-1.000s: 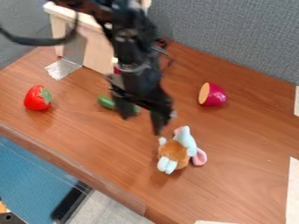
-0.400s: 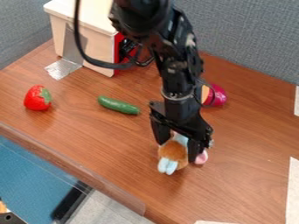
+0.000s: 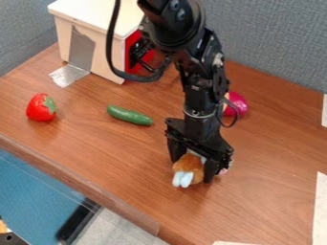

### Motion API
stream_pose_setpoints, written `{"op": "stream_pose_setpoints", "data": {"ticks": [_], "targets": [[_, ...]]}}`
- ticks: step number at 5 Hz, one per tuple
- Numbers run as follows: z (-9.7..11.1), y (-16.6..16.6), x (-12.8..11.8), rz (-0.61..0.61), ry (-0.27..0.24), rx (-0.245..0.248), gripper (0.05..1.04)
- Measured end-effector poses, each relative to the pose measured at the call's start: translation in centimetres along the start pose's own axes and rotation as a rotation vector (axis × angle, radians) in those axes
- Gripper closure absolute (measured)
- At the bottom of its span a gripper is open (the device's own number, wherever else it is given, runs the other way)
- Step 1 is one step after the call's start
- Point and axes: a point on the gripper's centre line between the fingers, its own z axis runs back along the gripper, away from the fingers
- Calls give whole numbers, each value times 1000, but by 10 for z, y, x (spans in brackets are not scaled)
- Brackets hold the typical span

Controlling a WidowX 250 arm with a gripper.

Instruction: Put the brown object on top of the drawer

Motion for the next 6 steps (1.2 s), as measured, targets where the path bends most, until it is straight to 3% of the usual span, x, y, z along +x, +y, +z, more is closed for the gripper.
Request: {"op": "stream_pose_setpoints", "data": {"ticks": [1, 2, 3, 4, 5, 6], "targets": [[1, 4, 0, -7, -7, 18, 405], [23, 14, 3, -2, -33, 28, 585], [61, 30, 18, 11, -102, 35, 626], [106, 67, 38, 67, -198, 45, 627], [139, 103, 54, 119, -262, 65, 627], [156, 142, 64, 180, -290, 91, 627]]}}
